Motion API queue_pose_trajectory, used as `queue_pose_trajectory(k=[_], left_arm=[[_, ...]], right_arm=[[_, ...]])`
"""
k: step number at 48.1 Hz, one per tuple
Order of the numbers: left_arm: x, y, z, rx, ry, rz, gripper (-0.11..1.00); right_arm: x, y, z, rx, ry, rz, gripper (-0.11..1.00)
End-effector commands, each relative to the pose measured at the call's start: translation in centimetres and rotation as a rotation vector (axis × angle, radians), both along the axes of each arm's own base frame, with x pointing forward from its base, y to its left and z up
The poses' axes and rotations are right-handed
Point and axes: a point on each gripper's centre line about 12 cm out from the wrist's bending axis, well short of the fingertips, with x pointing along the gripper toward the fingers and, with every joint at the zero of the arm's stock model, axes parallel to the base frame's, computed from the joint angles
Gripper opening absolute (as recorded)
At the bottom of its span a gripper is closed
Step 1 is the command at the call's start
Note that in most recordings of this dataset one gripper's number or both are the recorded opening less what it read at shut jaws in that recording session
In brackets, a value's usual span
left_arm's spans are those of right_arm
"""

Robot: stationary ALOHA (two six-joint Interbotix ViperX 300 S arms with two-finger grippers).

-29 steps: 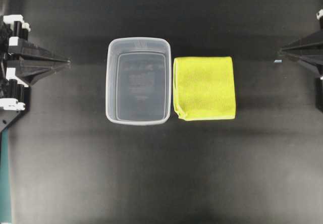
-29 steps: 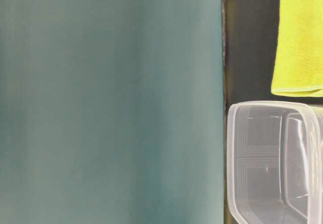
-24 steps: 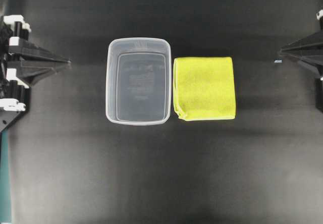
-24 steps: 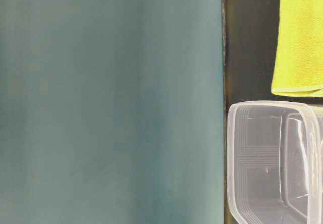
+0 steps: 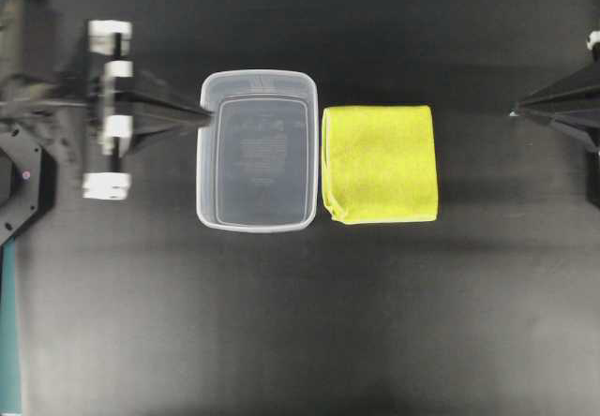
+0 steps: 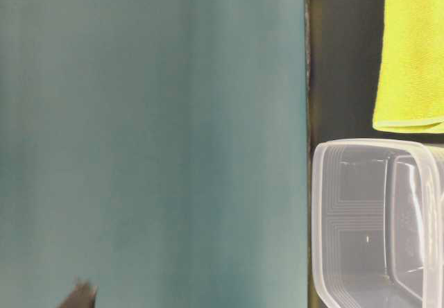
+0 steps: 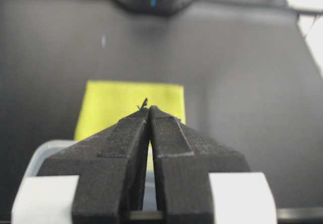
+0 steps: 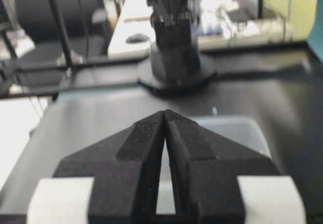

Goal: Place the yellow towel into the container with the left arm.
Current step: 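Move the left gripper over the container toward the yellow towel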

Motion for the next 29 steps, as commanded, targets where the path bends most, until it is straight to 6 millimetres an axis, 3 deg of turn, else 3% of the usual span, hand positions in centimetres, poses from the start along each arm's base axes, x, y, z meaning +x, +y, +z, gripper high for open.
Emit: queue_pose_trajectory(k=[1, 6, 10, 21, 24, 29], left_arm=[[2.2, 0.0, 1.6, 0.008, 0.037, 0.0, 0.01], [4.5, 0.1, 1.6, 0.012, 0.089, 0.0, 0.01], [6.5, 0.1, 1.4, 0.028, 0.14, -0.004, 0.01], [10.9, 0.0, 1.1, 0.081, 0.251, -0.026, 0.03], [12.1, 0.4, 0.6, 0.095, 0.29, -0.024, 0.09], [13.9, 0.9, -0.4, 0.113, 0.338, -0.026, 0.3]], right_arm=[[-0.2, -0.3, 0.4, 0.006, 0.008, -0.014, 0.0], [-0.7, -0.6, 0.7, 0.005, -0.003, -0.035, 0.02], [-1.2, -0.8, 1.0, 0.004, -0.015, -0.042, 0.12], [-2.6, -0.7, 1.1, 0.005, -0.012, -0.042, 0.66], [-2.9, -0.7, 1.1, 0.003, -0.011, -0.042, 0.74], [-3.4, -0.6, 1.4, 0.003, -0.022, -0.04, 0.74]])
